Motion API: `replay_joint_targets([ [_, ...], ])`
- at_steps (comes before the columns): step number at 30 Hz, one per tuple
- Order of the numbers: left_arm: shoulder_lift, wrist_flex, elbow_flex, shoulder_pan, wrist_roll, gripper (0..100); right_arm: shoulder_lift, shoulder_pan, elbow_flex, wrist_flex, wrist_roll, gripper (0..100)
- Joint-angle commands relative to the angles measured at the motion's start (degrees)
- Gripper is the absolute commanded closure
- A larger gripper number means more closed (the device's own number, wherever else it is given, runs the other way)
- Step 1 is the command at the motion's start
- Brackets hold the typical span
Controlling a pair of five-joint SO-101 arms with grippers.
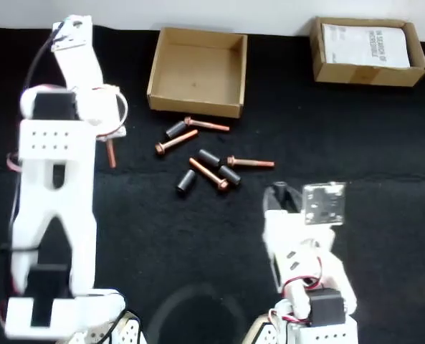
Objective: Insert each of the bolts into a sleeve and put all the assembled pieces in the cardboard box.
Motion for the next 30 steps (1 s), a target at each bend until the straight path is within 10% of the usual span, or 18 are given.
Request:
replay_joint_targets([
  [1,-9.6,-4.6,8.0,-0.8,-3.0,99,-0.8,-4.9,1.5,-5.6,0.6,99.1],
  [19,-56.1,-39.5,59.8,1.5,-11.6,99,-0.8,-27.7,6.9,-24.1,0.4,99.1],
  [30,-74.3,-55.0,75.4,12.2,-6.7,99,-0.8,-29.7,13.4,-44.2,0.4,99.1],
])
